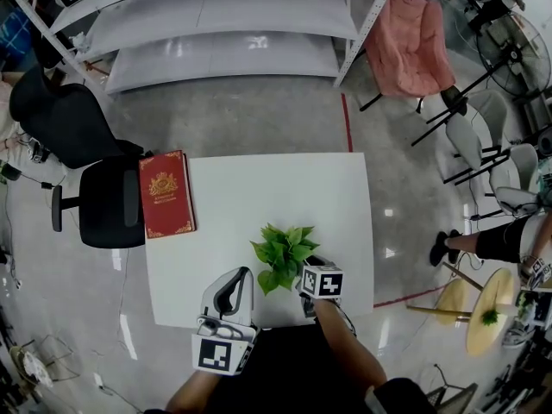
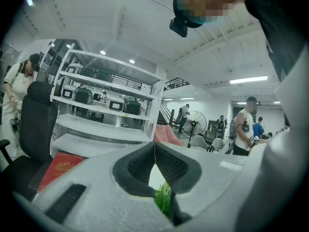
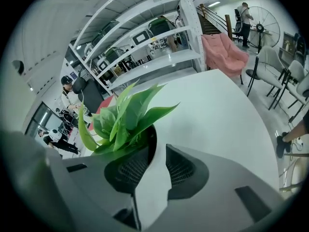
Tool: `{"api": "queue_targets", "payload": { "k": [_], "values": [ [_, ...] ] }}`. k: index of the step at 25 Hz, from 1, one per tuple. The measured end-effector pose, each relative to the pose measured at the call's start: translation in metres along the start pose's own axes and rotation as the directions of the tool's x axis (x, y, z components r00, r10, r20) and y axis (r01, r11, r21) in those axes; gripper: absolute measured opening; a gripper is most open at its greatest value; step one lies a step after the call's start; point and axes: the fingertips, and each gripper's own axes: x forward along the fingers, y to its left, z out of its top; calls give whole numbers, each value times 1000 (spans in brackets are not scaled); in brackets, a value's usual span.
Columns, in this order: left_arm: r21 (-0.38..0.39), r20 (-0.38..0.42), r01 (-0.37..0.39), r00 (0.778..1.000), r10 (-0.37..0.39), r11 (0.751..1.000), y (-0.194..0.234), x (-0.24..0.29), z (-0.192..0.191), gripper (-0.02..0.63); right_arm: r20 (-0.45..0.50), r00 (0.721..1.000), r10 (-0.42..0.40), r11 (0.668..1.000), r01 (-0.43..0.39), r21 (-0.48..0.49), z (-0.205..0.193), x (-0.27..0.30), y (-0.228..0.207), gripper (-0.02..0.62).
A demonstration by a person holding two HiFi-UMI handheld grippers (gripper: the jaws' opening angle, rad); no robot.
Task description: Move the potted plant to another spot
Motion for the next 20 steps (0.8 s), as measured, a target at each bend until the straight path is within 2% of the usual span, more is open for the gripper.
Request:
{"api": "queue_targets", "payload": {
  "k": [4, 9, 11, 14, 20],
  "values": [
    [-1, -16, -2, 1000, 2, 1000, 5, -1, -4, 18, -22, 1000, 0, 1000, 0, 15, -3, 6, 2, 74],
    [11, 15, 0, 1000, -1, 1000, 8, -2, 2, 18, -27, 1000, 6, 999, -5, 37, -2, 8, 3, 74],
    [3, 3, -3, 1000, 3, 1000, 8, -2, 4, 18, -28, 1000, 9, 999, -7, 51, -1, 7, 3, 72],
    [2, 41, -6, 999, 6, 1000, 10, -4, 10, 18, -32, 999, 16, 998, -14, 65, 0, 8, 4, 66],
    [-6, -9, -25, 1000, 25, 1000, 15, -12, 2, 18, -42, 999, 29, 998, -26, 65, 1, 9, 11, 57]
  ]
}}
